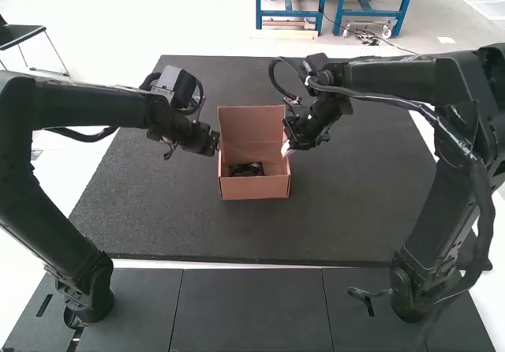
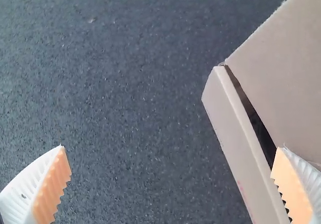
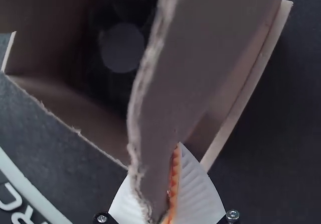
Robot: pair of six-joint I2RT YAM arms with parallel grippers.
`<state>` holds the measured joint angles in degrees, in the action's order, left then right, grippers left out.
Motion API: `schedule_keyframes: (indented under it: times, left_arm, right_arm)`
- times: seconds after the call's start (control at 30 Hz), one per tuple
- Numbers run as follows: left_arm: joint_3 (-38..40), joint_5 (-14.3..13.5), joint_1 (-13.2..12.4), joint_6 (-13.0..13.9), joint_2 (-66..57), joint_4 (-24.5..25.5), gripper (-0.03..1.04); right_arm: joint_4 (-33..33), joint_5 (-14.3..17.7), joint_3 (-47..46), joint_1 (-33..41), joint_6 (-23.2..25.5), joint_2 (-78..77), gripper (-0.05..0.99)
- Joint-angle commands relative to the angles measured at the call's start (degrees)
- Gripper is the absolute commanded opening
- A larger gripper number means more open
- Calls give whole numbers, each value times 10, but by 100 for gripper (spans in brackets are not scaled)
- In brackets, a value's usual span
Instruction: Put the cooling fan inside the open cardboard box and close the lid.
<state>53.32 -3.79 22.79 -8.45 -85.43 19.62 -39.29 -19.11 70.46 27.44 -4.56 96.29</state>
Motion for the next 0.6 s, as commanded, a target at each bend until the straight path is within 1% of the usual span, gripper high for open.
schedule_keyframes:
  times: [0.0, 0.3, 0.57]
  left_arm:
    - [-3, 11, 4, -5, 31, -6, 95]
    - [-7, 13, 4, -5, 31, -11, 95]
    - [-14, 14, 4, -4, 31, -6, 95]
  right_arm:
    - [-4, -12, -7, 16, -10, -21, -2]
    - [-4, -5, -15, 16, -17, -21, -2]
    - [-4, 21, -32, 23, -29, -21, -2]
